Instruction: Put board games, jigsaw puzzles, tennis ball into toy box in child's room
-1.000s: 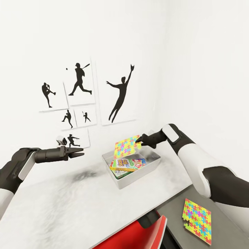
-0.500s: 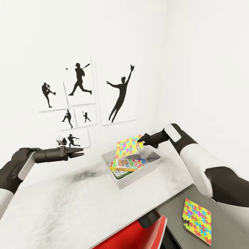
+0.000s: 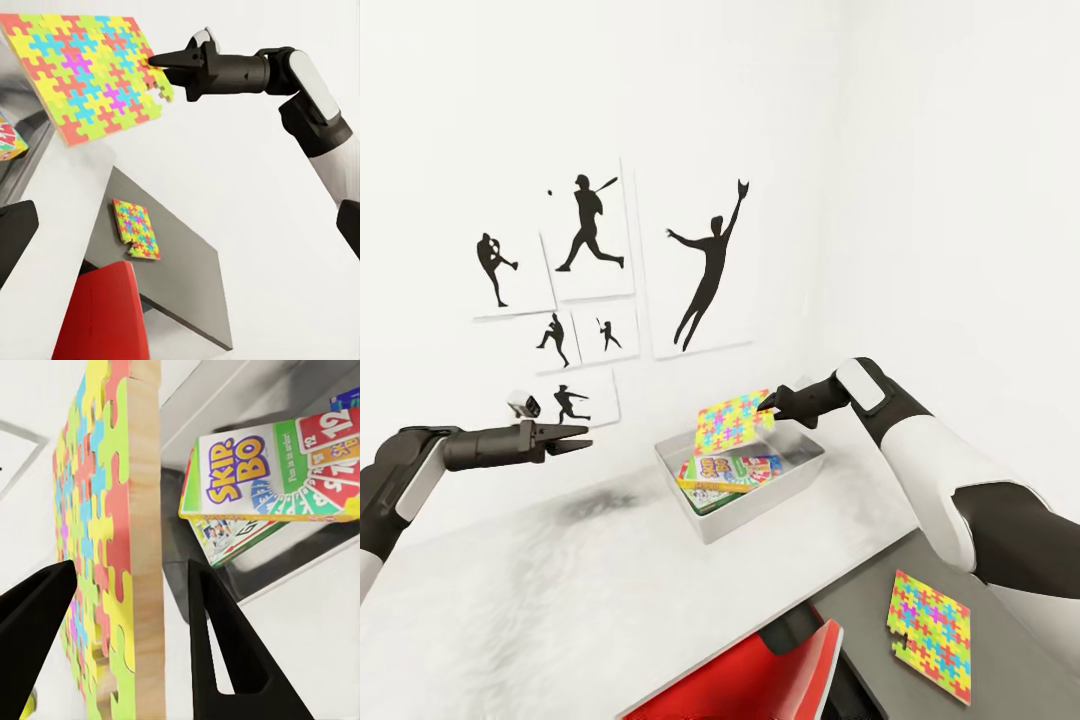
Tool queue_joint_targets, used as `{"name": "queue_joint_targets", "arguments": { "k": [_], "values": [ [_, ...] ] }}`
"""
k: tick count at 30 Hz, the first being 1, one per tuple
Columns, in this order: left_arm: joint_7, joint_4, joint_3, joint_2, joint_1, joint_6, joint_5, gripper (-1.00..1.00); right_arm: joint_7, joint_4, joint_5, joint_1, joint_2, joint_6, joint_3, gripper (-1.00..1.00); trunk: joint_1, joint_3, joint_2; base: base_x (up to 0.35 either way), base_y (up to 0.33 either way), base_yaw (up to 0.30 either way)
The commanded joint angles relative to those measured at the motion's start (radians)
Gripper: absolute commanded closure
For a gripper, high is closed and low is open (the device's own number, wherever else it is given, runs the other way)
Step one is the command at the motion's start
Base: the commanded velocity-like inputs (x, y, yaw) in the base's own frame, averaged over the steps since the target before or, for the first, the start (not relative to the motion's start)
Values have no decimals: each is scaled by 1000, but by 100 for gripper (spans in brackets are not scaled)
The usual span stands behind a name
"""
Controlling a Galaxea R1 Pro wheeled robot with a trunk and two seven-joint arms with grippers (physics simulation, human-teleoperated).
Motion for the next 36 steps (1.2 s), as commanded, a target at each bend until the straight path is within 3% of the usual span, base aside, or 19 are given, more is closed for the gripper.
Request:
{"name": "queue_joint_targets", "arguments": {
  "k": [1, 5, 9, 15, 18, 21, 23, 28, 36],
  "values": [
    [-25, 0, -3, 3, -1, 10, 2, -100, -6, -1, -11, -1, -1, 2, 7, 100, 1, -4, -3, 0, 0, 0],
    [-90, 1, -9, 10, -11, 11, 2, -100, -6, -1, -14, -1, -1, 2, 7, 100, 1, -11, -3, 0, 0, 0],
    [-111, 1, -21, 13, -19, 11, 1, -100, -6, -1, -18, -1, 2, 2, 5, 100, 1, -17, -3, 0, 0, 0],
    [-213, -4, -165, 15, -20, 11, 3, -100, -6, -1, -19, -2, 10, 2, 4, 100, 1, -27, -3, 0, 0, 0],
    [-213, -11, -210, 10, -20, 11, 4, -100, -6, -2, -19, -2, 14, 2, 4, 100, 1, -32, -3, 0, 0, 0],
    [-213, -19, -245, -11, -21, 11, 5, -100, -5, -2, -19, -2, 16, 2, 4, 100, 1, -37, -3, 0, 0, 0],
    [-213, -37, -257, -27, -21, 11, 19, -100, -5, -2, -19, -1, 18, 2, 4, 100, 1, -40, -3, 0, 0, 0],
    [-213, -89, -266, -33, -22, 11, 60, -100, -4, -2, -19, -2, 21, 2, 3, 100, 1, -48, -3, 0, 0, 0],
    [-213, -106, -271, -34, -21, 11, 72, -100, 0, -3, -19, -5, 22, 2, 3, 100, 1, -62, -3, 0, 0, 0]
  ]
}}
